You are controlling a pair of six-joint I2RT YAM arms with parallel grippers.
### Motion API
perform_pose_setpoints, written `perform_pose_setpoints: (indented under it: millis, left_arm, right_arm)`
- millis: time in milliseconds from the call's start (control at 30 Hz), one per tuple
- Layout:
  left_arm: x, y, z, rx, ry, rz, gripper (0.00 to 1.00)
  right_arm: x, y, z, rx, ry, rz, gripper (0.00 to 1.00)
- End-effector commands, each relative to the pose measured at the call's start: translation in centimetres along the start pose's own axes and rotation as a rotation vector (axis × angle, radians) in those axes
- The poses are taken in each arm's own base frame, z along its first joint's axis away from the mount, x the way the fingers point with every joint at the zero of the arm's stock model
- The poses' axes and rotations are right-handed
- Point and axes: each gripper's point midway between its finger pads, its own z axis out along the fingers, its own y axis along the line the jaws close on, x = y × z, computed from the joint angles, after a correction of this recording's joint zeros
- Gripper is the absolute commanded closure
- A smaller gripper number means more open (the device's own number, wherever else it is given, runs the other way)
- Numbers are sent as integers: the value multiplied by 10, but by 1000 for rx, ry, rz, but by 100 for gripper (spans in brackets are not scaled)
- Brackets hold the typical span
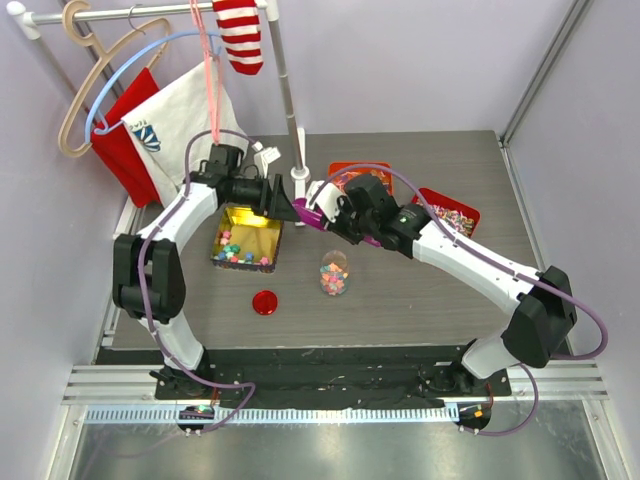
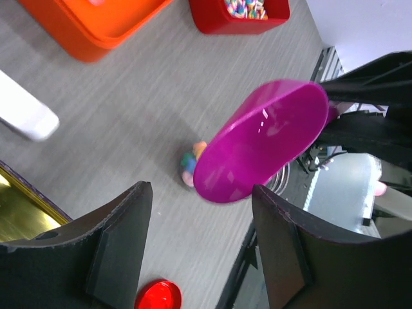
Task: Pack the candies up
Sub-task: Adjust the spatula.
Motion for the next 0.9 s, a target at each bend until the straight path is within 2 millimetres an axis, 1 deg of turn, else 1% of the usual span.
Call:
perform_pose_setpoints:
  millis: [0,67,200,333,367,467,633,667,767,867]
  left_arm:
    - [-2,-10,-4,3,-44,38,35]
    - [0,-9,-5,2,-44,41,36]
    - [-4,-19,-6,30,-53,59,37]
    - [-14,-40,-12,98,-75,90,37]
    - [-20,-42,-13,99,-93,111,37]
    - [-28,-49,-16,101,-123,111,37]
    - [-40,-51,-16,117,-140,96,37]
    - [-40,-48,-13,123,-132,80,37]
    - [-42,-48,-10,136,-125,66,38]
    - [-42,-40,-6,121,-121,59,38]
  right_arm:
    - [-22,-20,-18,101,-82,-16,99]
    - [-23,-22,-20,113,-82,-15,99]
    - [-20,-22,-18,117,-75,-19,99]
    - [-18,-24,-17,128,-69,-25,99]
    - [-18,-25,-18,132,-68,-24,99]
    - [-17,-23,-16,125,-67,-28,99]
    - [-20,-19,-17,106,-75,-29,99]
    - [-22,-19,-19,104,-81,-32,99]
    - [-28,-17,-23,90,-101,-31,99]
    - [-30,-14,-26,79,-105,-32,99]
